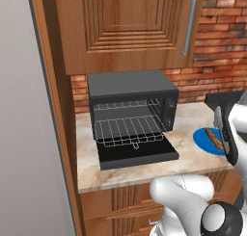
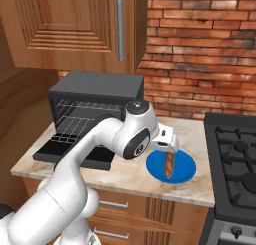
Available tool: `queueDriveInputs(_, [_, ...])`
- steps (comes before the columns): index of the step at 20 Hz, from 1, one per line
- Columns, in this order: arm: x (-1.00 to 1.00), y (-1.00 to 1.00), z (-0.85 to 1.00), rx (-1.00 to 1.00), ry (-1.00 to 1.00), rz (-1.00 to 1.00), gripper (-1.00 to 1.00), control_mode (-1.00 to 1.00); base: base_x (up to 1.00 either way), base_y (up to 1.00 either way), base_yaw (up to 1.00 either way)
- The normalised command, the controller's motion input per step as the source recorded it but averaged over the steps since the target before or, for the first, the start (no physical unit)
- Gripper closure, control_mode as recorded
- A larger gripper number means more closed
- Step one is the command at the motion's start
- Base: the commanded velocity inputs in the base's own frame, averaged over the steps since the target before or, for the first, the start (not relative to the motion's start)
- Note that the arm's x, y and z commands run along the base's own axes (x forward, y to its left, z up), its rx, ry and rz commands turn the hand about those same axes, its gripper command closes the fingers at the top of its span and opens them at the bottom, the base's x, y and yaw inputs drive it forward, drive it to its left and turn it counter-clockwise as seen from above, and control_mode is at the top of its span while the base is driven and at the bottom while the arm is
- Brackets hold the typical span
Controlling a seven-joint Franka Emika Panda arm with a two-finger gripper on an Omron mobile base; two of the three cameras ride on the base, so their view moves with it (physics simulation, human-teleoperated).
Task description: Pull the toaster oven rack outwards. Pick up the baguette from the plate and place it on the toaster oven rack. Close the toaster oven door fully and set the temperature to the lowest setting.
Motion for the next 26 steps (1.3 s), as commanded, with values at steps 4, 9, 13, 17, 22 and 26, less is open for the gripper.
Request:
queueDriveInputs(4, [0.16,-0.04,-0.16,0.0,0.0,0.08,-1.0,-1.0,0.0,0.0,0.0])
queueDriveInputs(9, [0.13,-0.06,-0.28,0.0,0.0,0.09,-1.0,-1.0,0.0,0.0,0.0])
queueDriveInputs(13, [0.1,-0.08,-0.36,0.0,0.0,0.07,-1.0,-1.0,0.0,0.0,0.0])
queueDriveInputs(17, [0.08,-0.13,-0.34,0.0,0.01,0.04,-1.0,-1.0,0.0,0.0,0.0])
queueDriveInputs(22, [0.13,-0.14,-0.28,0.01,0.02,0.03,-1.0,-1.0,0.0,0.0,0.0])
queueDriveInputs(26, [0.16,-0.13,-0.22,0.0,0.04,0.01,-1.0,-1.0,0.0,0.0,0.0])
